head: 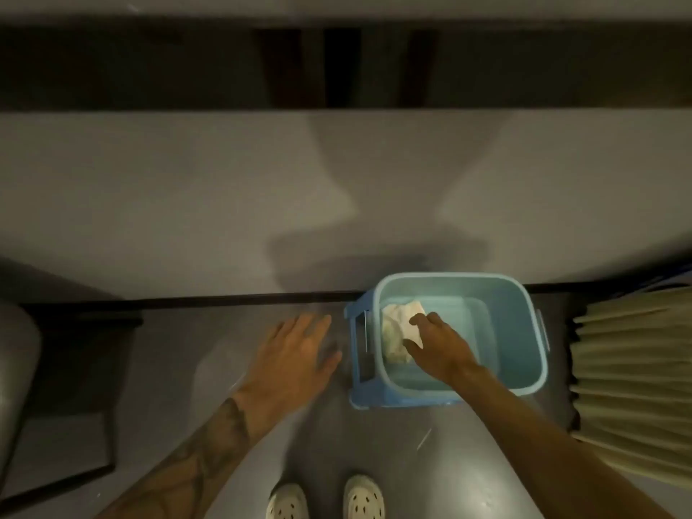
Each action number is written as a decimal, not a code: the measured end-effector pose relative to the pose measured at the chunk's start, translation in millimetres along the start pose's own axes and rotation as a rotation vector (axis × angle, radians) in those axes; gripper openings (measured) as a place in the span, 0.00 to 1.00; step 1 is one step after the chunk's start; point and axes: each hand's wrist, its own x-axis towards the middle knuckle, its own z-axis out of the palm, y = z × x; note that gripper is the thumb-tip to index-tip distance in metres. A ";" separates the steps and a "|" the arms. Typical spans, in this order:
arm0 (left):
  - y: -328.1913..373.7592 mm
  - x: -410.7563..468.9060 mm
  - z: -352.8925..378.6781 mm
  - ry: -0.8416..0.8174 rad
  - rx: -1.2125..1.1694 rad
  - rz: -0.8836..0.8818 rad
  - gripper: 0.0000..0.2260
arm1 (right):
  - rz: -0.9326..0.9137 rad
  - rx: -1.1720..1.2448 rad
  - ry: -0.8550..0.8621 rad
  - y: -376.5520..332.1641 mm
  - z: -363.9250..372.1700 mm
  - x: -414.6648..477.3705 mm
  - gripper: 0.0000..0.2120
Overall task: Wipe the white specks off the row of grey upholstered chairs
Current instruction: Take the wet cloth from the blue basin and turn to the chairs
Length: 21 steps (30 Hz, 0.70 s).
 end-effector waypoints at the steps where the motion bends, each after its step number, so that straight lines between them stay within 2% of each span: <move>1: -4.1 4.7 9.6 -0.001 -0.026 -0.002 0.30 | 0.013 -0.014 -0.008 0.7 8.4 9.6 0.23; 8: -25.9 18.6 56.5 0.006 -0.060 -0.020 0.29 | 0.079 -0.053 0.060 5.5 51.2 56.0 0.24; 12: -25.9 20.2 62.1 0.000 -0.079 -0.041 0.30 | 0.112 0.016 0.099 4.2 59.2 62.4 0.18; 16: -22.5 18.3 55.2 0.007 -0.092 -0.057 0.31 | 0.130 0.085 0.082 1.7 46.6 51.8 0.13; 21: -4.6 -6.2 21.3 0.004 -0.106 -0.076 0.31 | 0.090 0.107 0.163 -13.4 -4.4 0.8 0.12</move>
